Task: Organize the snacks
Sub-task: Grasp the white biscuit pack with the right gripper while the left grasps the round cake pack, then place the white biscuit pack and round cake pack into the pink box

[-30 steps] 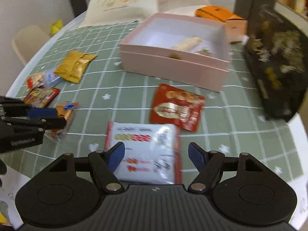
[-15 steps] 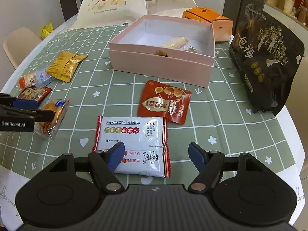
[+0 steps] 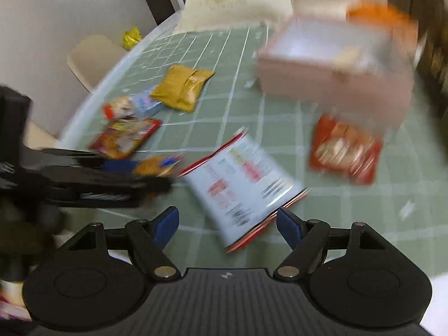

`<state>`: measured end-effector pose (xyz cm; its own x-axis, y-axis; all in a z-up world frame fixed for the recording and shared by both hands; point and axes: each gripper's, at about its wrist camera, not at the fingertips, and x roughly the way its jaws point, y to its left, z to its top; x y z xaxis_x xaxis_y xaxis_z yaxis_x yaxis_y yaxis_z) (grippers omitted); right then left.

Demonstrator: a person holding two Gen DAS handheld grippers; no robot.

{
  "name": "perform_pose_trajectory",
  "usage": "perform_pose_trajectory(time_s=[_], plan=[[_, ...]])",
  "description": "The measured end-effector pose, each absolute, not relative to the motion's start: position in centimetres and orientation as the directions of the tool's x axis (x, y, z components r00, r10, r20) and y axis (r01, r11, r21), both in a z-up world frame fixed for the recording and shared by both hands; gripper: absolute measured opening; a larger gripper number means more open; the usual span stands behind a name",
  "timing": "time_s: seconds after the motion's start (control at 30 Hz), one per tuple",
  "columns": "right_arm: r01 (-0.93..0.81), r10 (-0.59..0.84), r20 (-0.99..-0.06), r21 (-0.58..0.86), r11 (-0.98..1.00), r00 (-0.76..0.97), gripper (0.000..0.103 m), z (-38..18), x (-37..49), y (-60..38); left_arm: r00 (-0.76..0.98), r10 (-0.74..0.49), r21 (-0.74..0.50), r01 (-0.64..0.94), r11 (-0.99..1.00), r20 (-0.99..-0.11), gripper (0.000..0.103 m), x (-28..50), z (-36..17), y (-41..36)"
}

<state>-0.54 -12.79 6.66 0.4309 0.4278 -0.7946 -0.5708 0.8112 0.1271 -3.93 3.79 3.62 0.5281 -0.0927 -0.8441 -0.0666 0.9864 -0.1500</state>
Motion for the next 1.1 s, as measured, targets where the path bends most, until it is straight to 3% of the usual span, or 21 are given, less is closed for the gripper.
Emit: perform_pose_trajectory(time_s=[0.1,0.2,0.3,0.4,0.47,0.53,0.7,0.83,0.93,1.03,1.1], plan=[[-0.65,0.351,-0.804,-0.059,0.757,0.481,0.078,6.8,-0.5,-11.0,0.524,-0.086,-0.139,-0.063,0.988,-0.847,0.061,-4.4,3.6,3.6],[-0.702,0.33,-0.82,-0.118,0.702,0.469,0.078,6.3,0.9,-9.0,0.527,-0.087,-0.143,-0.067,0.987,-0.845,0.061,-4.8,3.6,3.6],[-0.697,0.32,-0.838,-0.096,0.71,0.441,0.086,5.0,3.6,-7.6,0.527,-0.087,-0.143,-0.067,0.987,-0.846,0.061,-4.9,3.6,3.5],[-0.707,0.331,-0.872,-0.023,0.707,0.36,0.086,4.3,4.7,-6.7,0.528,-0.084,-0.141,-0.069,0.988,-0.845,0.061,-5.0,3.6,3.4],[-0.71,0.304,-0.886,-0.038,0.703,0.349,0.085,3.7,4.4,-6.0,0.53,-0.085,-0.144,-0.069,0.987,-0.843,0.061,-5.1,3.5,3.5],[-0.704,0.305,-0.88,-0.045,0.709,0.363,0.076,3.7,3.9,-6.2,0.528,-0.087,-0.144,-0.068,0.987,-0.845,0.061,-5.0,3.6,3.4],[-0.62,0.303,-0.862,-0.018,0.784,0.407,0.076,5.6,3.4,-9.5,0.52,-0.242,-0.295,-0.022,0.955,-0.819,0.061,-4.8,4.6,2.5],[-0.481,0.268,-0.843,0.012,0.877,0.467,0.076,7.8,3.1,-14.8,0.552,-0.392,-0.371,0.156,0.915,-0.736,0.061,-3.4,10.2,-0.4],[-0.375,0.217,-0.824,0.006,0.927,0.523,0.076,9.3,2.7,-19.0,0.57,-0.432,-0.347,0.259,0.901,-0.699,0.061,0.4,13.9,-2.6],[-0.292,0.189,-0.816,0.025,0.956,0.547,0.076,10.0,2.4,-22.2,0.632,-0.398,-0.264,0.3,0.917,-0.665,0.061,5.9,16.4,-4.8],[-0.26,0.186,-0.809,0.043,0.965,0.558,0.076,10.1,2.2,-23.7,0.646,-0.405,-0.29,0.283,0.914,-0.647,0.061,10.0,17.2,-5.5]])
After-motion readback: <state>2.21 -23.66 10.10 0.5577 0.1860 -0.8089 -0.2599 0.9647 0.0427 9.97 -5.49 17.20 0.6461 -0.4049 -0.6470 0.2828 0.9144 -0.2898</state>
